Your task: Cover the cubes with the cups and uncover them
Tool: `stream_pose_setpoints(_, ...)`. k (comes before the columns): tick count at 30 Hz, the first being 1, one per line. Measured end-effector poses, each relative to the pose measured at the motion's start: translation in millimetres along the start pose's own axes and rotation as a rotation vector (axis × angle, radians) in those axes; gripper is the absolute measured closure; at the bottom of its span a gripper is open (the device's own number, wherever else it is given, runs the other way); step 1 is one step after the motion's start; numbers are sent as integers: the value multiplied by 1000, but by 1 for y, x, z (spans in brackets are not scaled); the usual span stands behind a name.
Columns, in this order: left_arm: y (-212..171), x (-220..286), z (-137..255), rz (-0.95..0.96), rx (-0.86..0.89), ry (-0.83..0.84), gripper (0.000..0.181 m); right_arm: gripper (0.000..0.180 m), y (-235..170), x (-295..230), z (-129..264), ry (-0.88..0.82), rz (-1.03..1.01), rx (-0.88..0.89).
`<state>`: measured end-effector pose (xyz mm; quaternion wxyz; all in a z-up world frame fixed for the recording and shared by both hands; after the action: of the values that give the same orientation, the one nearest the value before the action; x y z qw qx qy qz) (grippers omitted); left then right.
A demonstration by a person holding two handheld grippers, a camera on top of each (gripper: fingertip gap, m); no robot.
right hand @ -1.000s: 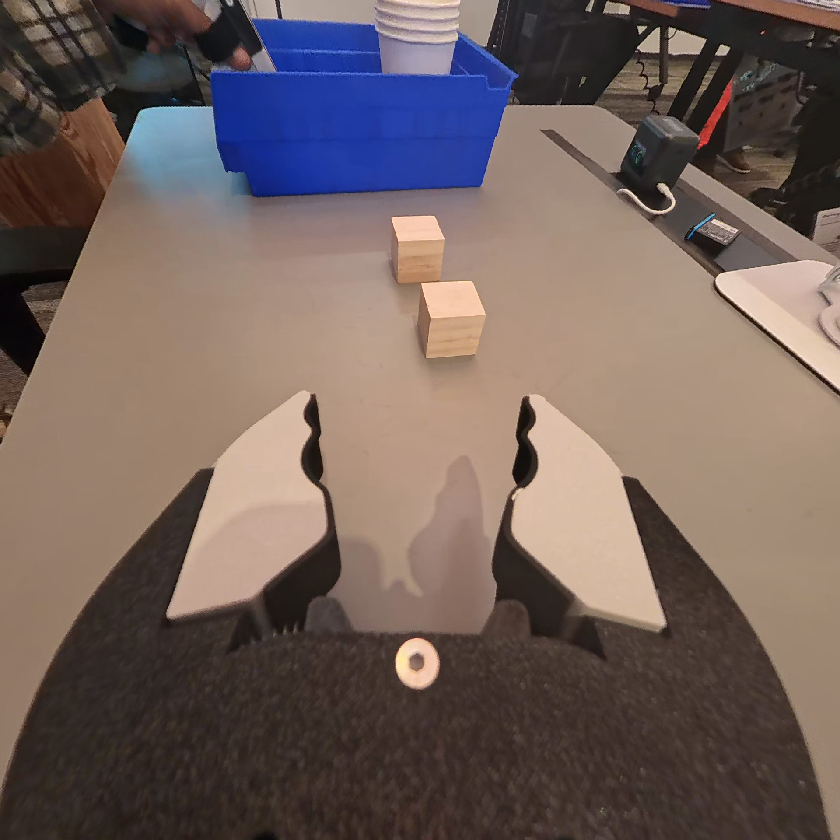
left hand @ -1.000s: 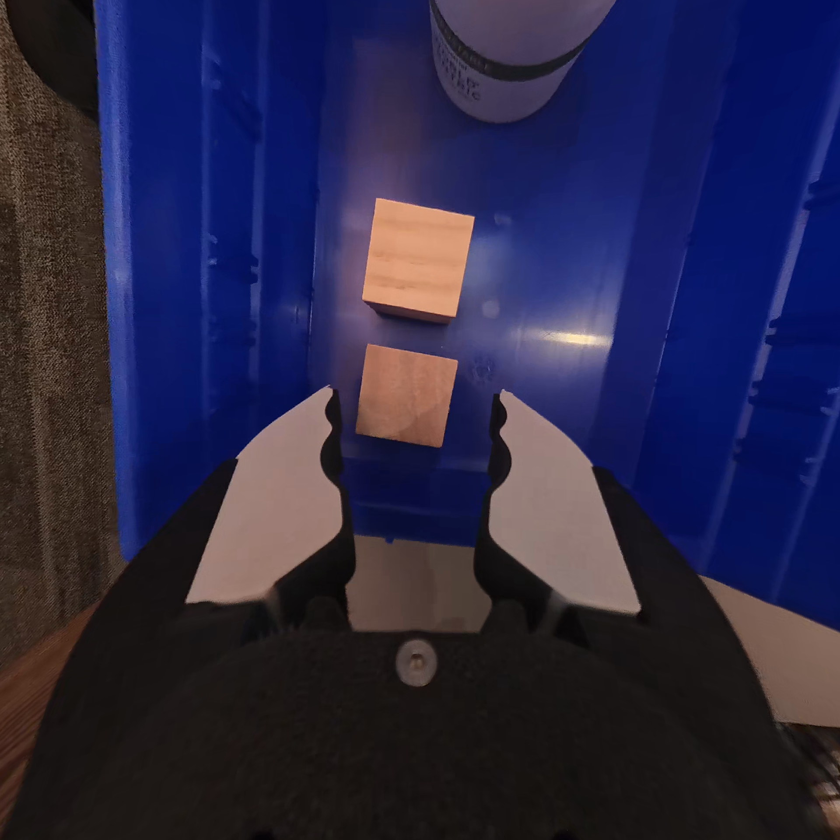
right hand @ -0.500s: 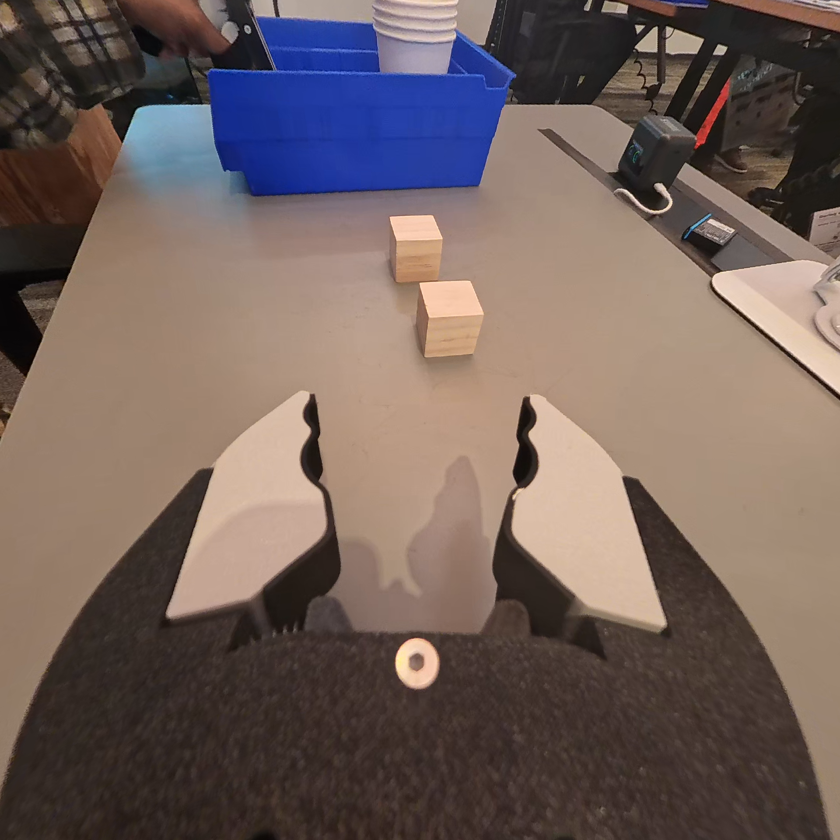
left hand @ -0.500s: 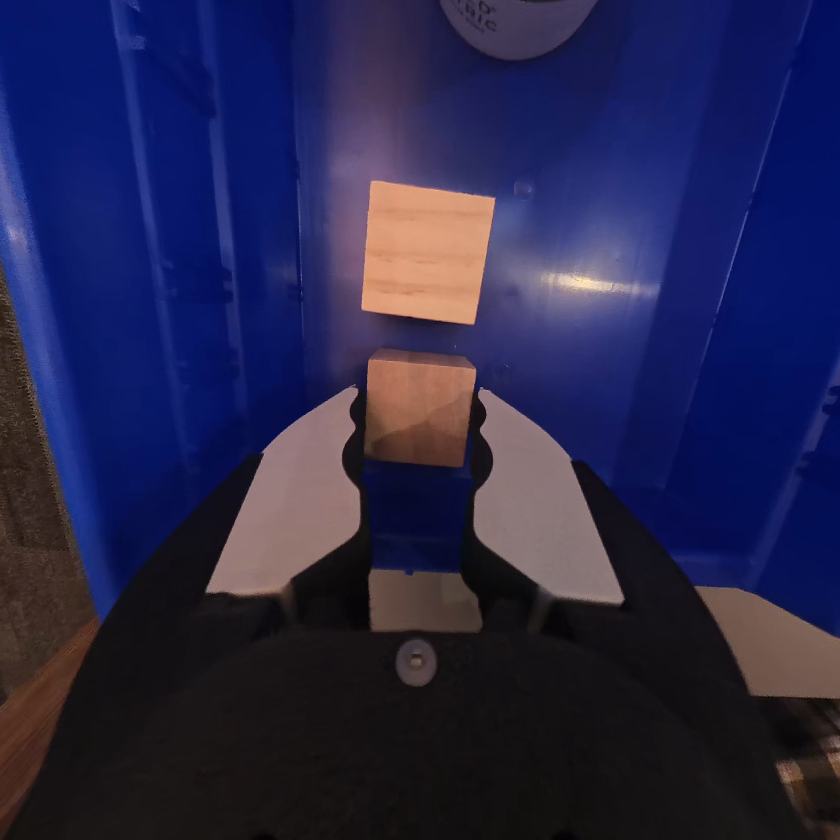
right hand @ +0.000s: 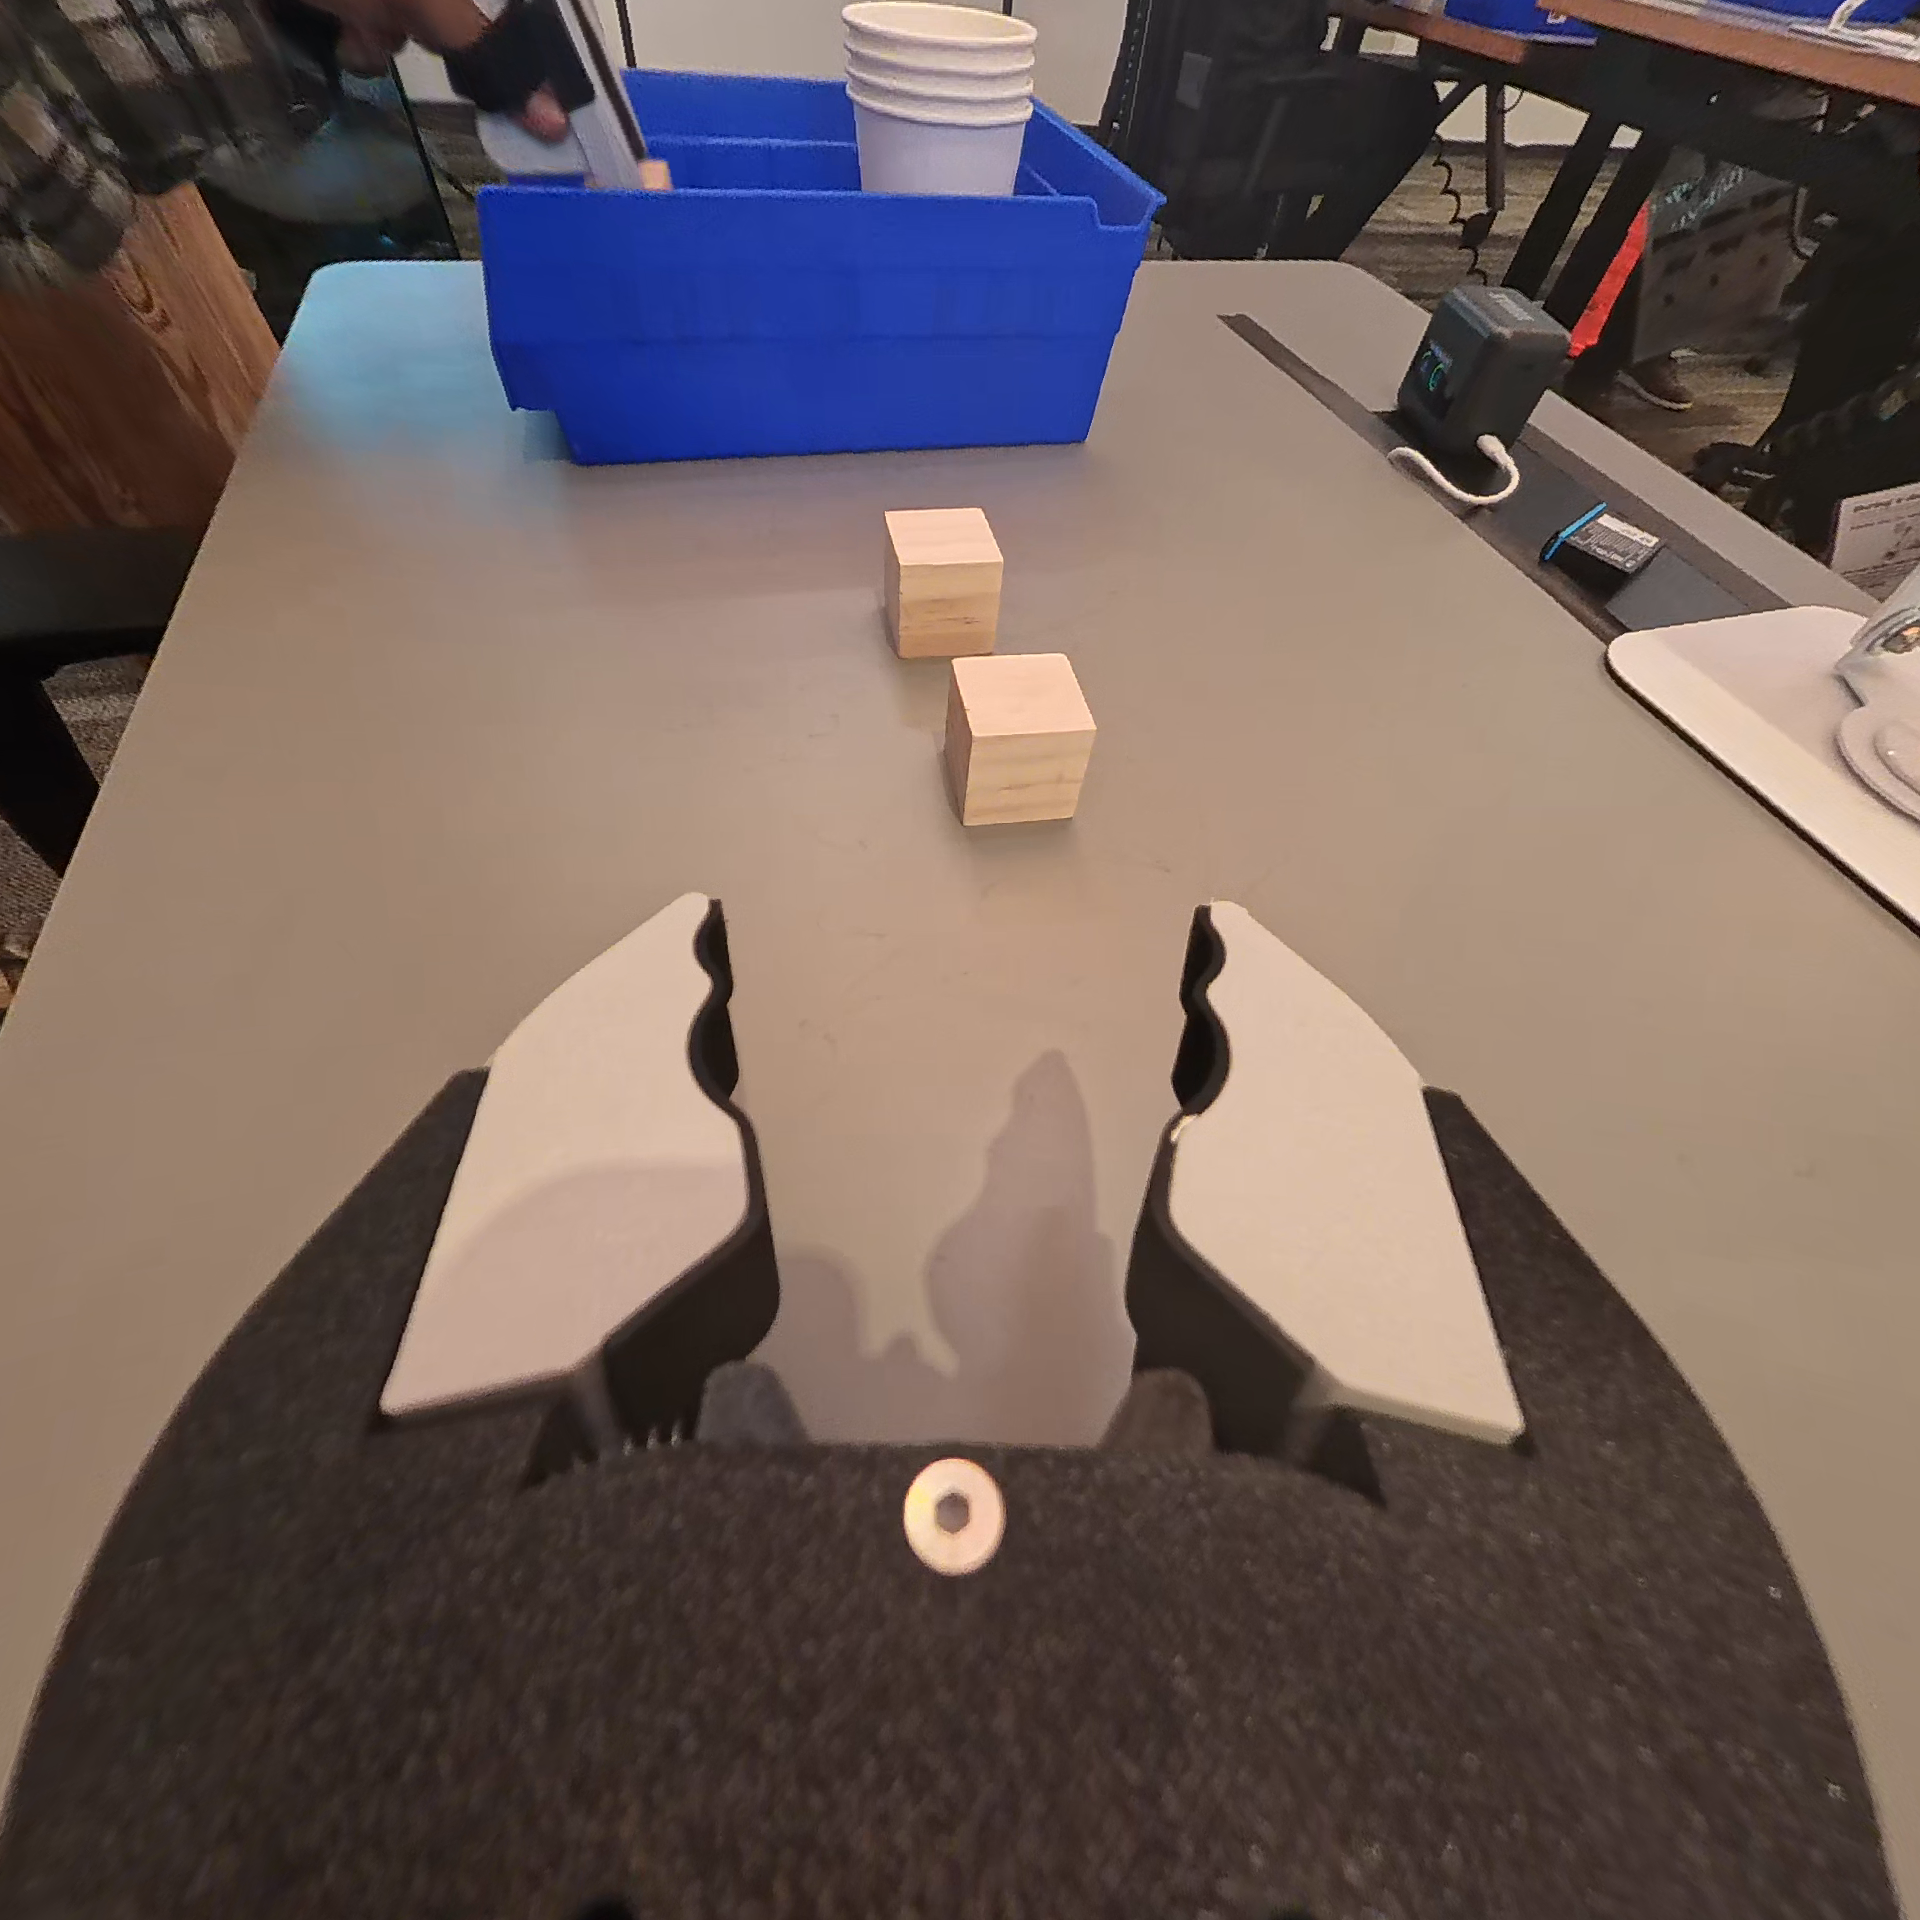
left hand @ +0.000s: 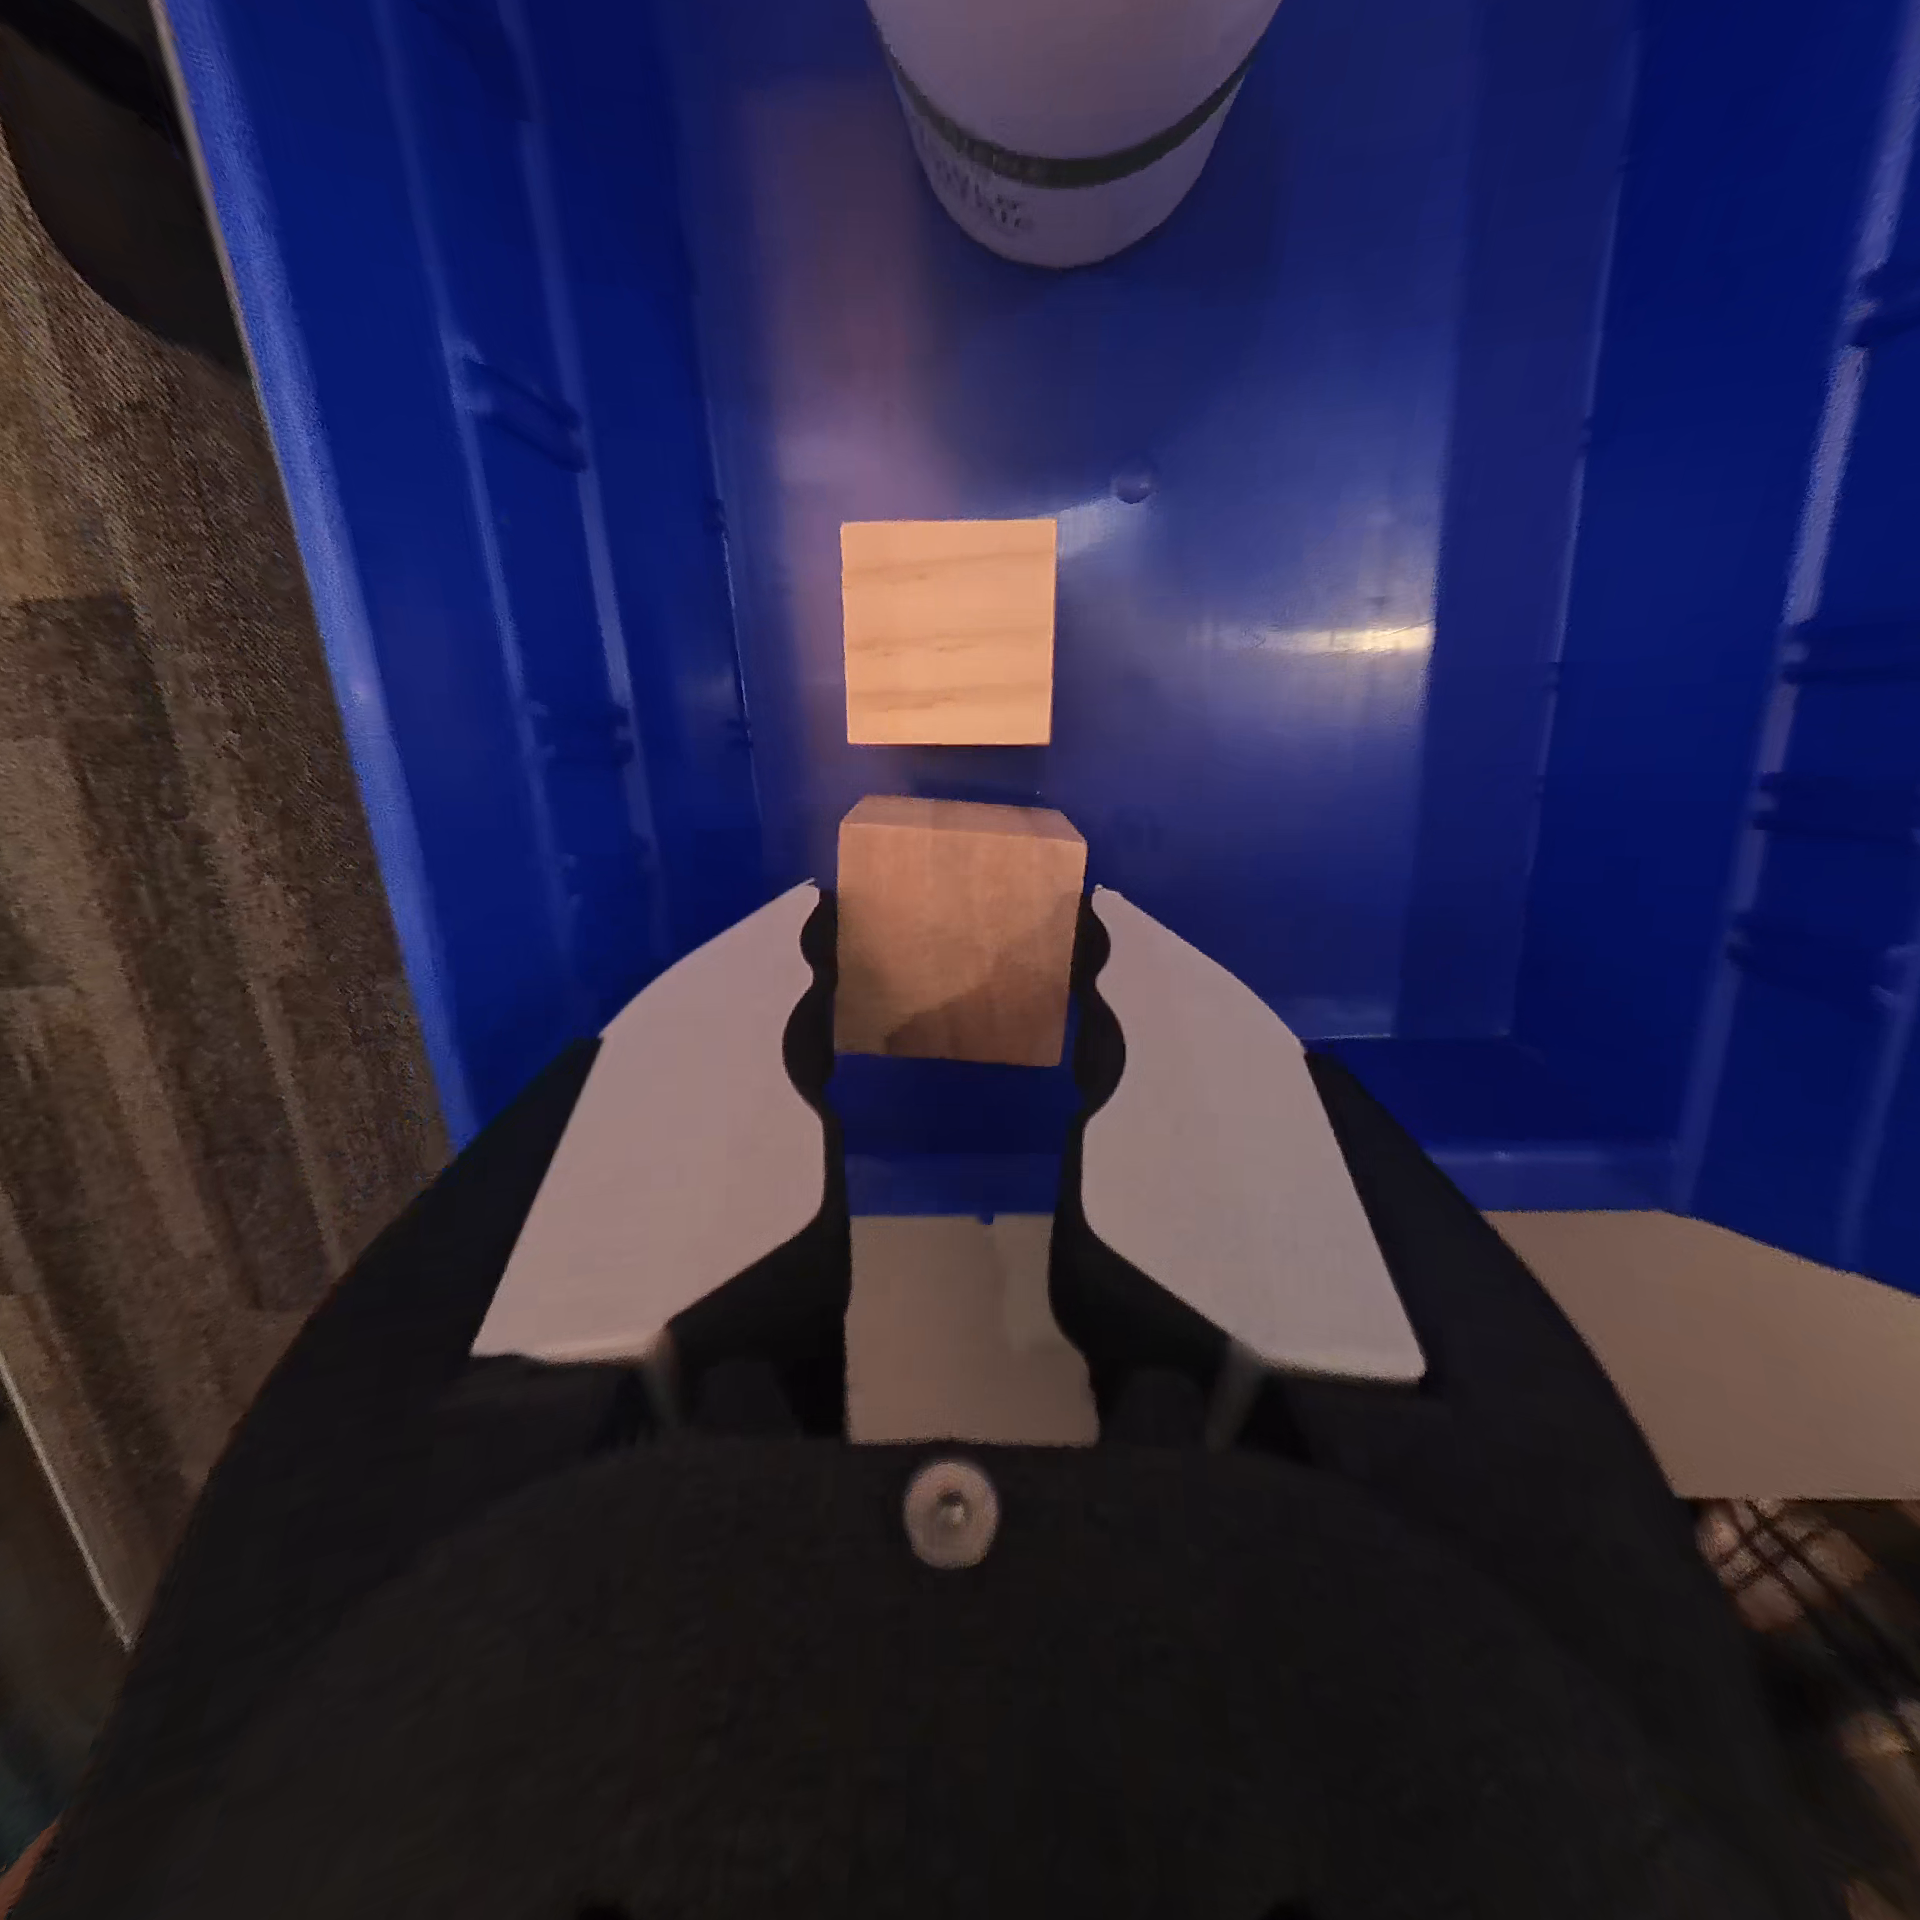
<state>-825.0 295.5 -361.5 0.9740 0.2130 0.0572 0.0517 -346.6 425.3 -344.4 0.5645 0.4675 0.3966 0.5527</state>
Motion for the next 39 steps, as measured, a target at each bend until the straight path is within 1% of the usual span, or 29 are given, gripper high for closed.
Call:
stream_pose_setpoints(5,26,15,36,-105,80,19,138,97,0,0,0,-3,2,-1)
stream_pose_setpoints(9,60,55,66,-251,159,-8,138,97,2,2,4,-13,8,4)
stream_pose_setpoints(12,91,108,83,-416,219,-71,138,97,4,3,10,-29,14,14)
stream_pose_setpoints(17,135,223,96,-694,291,-253,138,97,3,1,30,-57,15,19)
stream_pose_setpoints(20,151,288,88,-862,301,-343,138,97,1,-3,45,-72,8,17)
stream_pose_setpoints(22,156,330,80,-957,295,-432,138,97,0,-7,54,-77,3,18)
stream_pose_setpoints(26,158,392,53,-1129,265,-552,138,97,-1,-16,71,-87,6,4)
stream_pose_setpoints(29,151,424,29,-1211,222,-636,138,97,-3,-20,80,-90,-1,-4)
stream_pose_setpoints(32,141,445,7,-1258,178,-692,138,97,-11,-21,85,-97,-13,-22)
stream_pose_setpoints(39,125,466,-25,-1325,120,-691,138,97,-26,-21,88,-93,-50,-39)
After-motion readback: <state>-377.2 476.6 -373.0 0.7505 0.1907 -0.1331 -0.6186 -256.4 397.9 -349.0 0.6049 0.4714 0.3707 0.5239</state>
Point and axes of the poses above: each gripper's, where its closed fingertips meet, z back along the fingers, y out of its top, x = y × z across the jaws, the point moved 1 cm from there along z, back along the fingers, and after that the axes turned 7 degrees about x, right-handed, at the moved point
